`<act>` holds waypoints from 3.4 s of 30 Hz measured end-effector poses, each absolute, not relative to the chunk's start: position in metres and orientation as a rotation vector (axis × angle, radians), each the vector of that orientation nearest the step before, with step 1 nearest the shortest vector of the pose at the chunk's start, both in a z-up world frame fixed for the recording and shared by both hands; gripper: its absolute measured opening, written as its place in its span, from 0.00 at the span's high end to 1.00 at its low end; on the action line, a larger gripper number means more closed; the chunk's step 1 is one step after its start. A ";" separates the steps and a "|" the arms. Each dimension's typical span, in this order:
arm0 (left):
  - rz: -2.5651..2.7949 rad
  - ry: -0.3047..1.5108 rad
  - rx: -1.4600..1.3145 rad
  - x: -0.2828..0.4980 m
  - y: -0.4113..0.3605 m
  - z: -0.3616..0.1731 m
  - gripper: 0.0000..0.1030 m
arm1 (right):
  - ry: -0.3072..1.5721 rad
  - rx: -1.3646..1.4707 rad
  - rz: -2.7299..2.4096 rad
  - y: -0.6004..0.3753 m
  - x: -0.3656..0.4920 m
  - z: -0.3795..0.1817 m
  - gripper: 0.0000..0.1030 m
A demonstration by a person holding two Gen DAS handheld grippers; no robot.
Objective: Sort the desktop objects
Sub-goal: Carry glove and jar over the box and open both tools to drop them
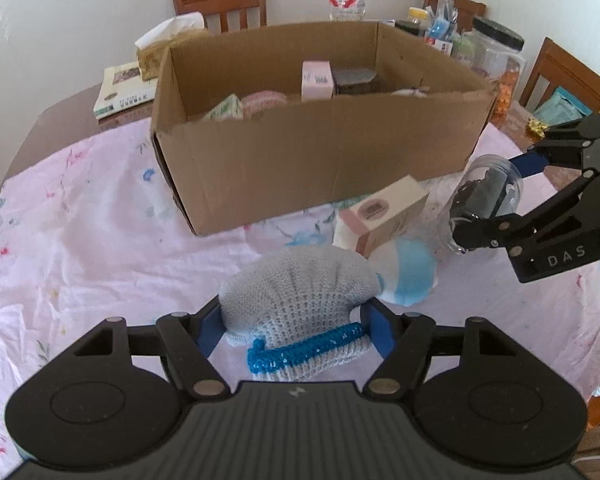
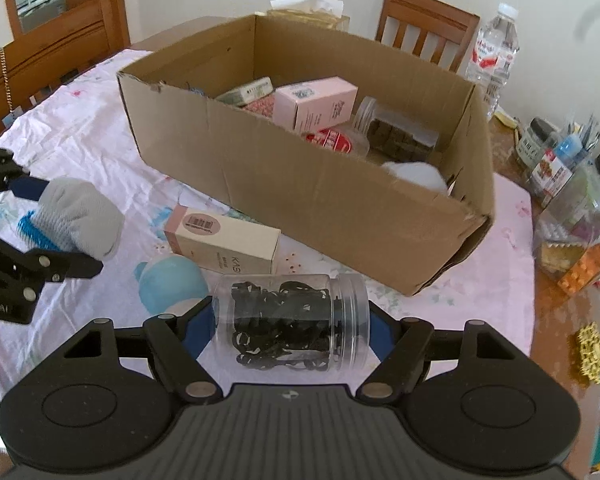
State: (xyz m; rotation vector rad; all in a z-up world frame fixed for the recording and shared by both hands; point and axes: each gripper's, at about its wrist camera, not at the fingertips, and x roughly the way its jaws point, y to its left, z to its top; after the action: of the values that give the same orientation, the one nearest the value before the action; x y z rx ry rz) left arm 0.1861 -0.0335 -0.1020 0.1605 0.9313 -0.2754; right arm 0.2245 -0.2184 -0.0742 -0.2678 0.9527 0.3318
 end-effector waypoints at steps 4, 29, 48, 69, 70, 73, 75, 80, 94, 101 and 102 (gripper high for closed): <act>-0.292 0.916 0.174 0.185 -0.034 -0.086 0.31 | 0.955 -0.250 0.342 -0.222 0.218 -0.059 0.23; -0.388 0.831 0.152 0.217 -0.027 -0.017 0.31 | 0.824 -0.310 0.314 -0.218 0.233 0.014 0.23; -0.388 0.773 0.186 0.273 -0.026 0.002 0.31 | 0.783 -0.319 0.293 -0.219 0.284 0.023 0.23; -0.412 0.842 0.195 0.354 -0.027 -0.027 0.31 | 0.869 -0.270 0.254 -0.229 0.319 -0.006 0.12; -0.412 0.844 0.194 0.357 -0.027 -0.028 0.31 | 0.871 -0.265 0.251 -0.230 0.320 -0.007 0.12; -0.411 0.854 0.187 0.367 -0.027 -0.031 0.31 | 0.883 -0.253 0.243 -0.232 0.325 -0.009 0.11; -0.410 0.858 0.188 0.373 -0.026 -0.033 0.31 | 0.892 -0.249 0.239 -0.233 0.328 -0.009 0.11; -0.385 0.855 0.183 0.390 -0.024 -0.035 0.25 | 0.909 -0.238 0.229 -0.236 0.334 -0.010 0.10; -0.345 0.872 0.190 0.392 -0.019 -0.042 0.13 | 0.923 -0.221 0.215 -0.236 0.332 -0.015 0.04; -0.337 0.866 0.190 0.371 -0.018 -0.031 0.13 | 0.905 -0.218 0.232 -0.232 0.319 -0.008 0.01; -0.336 0.863 0.190 0.367 -0.018 -0.029 0.12 | 0.902 -0.217 0.236 -0.232 0.315 -0.008 0.01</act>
State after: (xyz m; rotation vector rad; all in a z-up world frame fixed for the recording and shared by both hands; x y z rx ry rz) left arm 0.3669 -0.0182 -0.0293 0.1905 0.8626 -0.3356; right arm 0.3154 -0.2318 -0.0075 -0.2172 0.9022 0.2356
